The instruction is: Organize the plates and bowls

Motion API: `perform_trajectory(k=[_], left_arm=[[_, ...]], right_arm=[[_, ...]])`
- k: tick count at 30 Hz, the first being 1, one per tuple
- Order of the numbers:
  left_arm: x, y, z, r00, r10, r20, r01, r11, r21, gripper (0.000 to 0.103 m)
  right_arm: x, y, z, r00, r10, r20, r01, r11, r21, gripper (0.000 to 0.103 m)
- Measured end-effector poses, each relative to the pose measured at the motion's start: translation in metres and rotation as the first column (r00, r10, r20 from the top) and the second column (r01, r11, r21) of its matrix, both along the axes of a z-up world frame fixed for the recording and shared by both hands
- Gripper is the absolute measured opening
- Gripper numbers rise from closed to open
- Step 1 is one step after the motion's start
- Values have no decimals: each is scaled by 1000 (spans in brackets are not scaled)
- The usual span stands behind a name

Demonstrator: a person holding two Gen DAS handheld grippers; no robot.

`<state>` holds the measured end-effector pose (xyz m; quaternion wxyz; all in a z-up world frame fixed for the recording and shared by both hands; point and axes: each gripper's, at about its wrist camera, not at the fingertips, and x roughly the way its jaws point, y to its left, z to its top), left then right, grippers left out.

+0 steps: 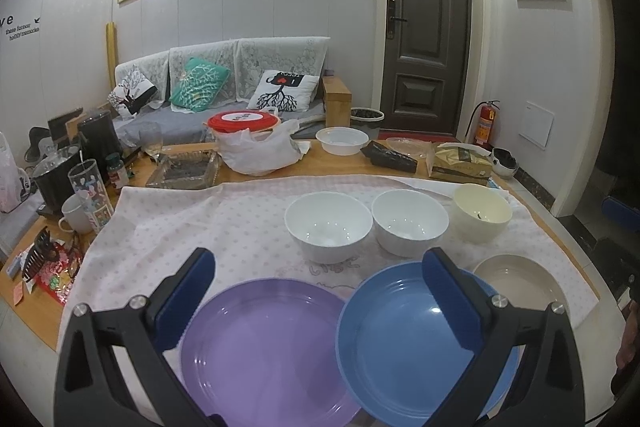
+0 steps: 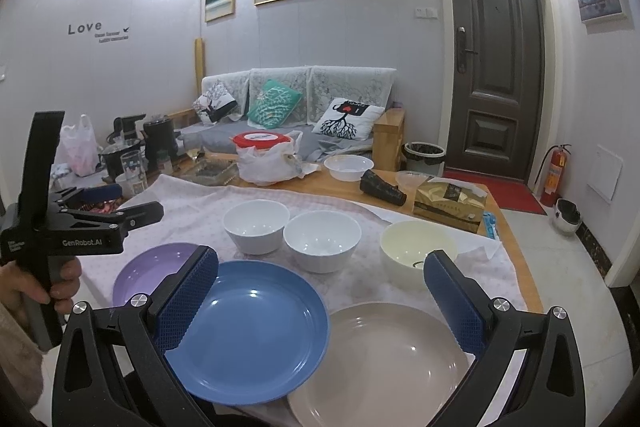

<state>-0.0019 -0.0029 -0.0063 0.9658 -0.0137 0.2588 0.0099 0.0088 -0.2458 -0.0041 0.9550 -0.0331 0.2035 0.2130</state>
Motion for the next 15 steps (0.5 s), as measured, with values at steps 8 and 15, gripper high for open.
perform_trajectory(k=[8, 15], left_arm=[[1, 0, 0, 1000, 0, -2, 0, 1000, 0, 103], [0, -1, -1, 1000, -5, -3, 5, 1000, -1, 103]], right_arm=[[1, 1, -6, 1000, -5, -3, 5, 1000, 3, 102], [2, -1, -6, 1000, -6, -4, 6, 1000, 4, 102]])
